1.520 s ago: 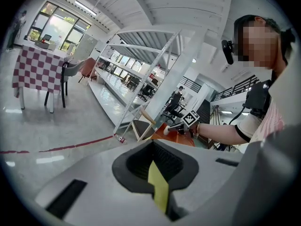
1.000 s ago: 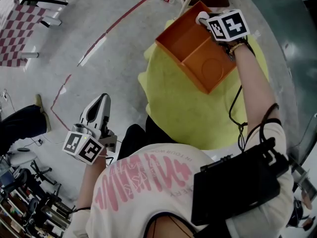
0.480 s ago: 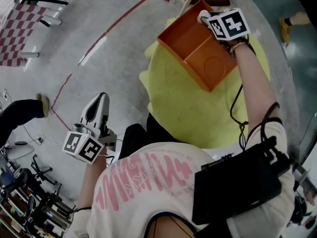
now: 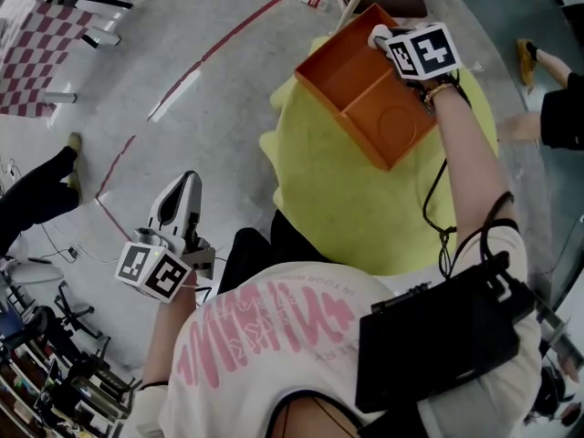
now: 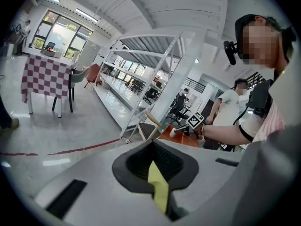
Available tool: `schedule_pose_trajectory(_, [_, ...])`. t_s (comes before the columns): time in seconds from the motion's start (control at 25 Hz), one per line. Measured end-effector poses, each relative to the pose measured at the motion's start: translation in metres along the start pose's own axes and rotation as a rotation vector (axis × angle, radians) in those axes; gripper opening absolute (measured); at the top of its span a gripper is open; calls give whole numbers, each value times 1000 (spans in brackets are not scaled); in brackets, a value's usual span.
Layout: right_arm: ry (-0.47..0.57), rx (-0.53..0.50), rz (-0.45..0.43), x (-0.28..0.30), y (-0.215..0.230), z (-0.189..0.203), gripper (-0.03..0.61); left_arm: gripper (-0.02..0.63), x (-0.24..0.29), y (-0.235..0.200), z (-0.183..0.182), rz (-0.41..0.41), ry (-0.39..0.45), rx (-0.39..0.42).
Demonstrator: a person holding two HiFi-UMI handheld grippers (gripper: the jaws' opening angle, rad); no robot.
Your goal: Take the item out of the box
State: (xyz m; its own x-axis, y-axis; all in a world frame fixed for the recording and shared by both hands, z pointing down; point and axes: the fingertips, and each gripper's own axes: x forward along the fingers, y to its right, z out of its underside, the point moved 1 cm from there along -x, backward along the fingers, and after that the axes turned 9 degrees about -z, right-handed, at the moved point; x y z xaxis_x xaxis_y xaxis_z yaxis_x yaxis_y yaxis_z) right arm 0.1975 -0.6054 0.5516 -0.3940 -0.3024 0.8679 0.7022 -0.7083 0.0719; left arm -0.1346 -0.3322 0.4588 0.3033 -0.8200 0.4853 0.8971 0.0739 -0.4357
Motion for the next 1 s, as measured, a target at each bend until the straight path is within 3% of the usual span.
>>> schedule_pose_trajectory(0.56, [42,-10,-1,-7,-9,-7,130,8,-13,-3,-5,-20,17,-1])
schedule_pose_trajectory(1.0, [213,100,42,-43,-17,-21,130,6,-23,-3,-14,7,48,9])
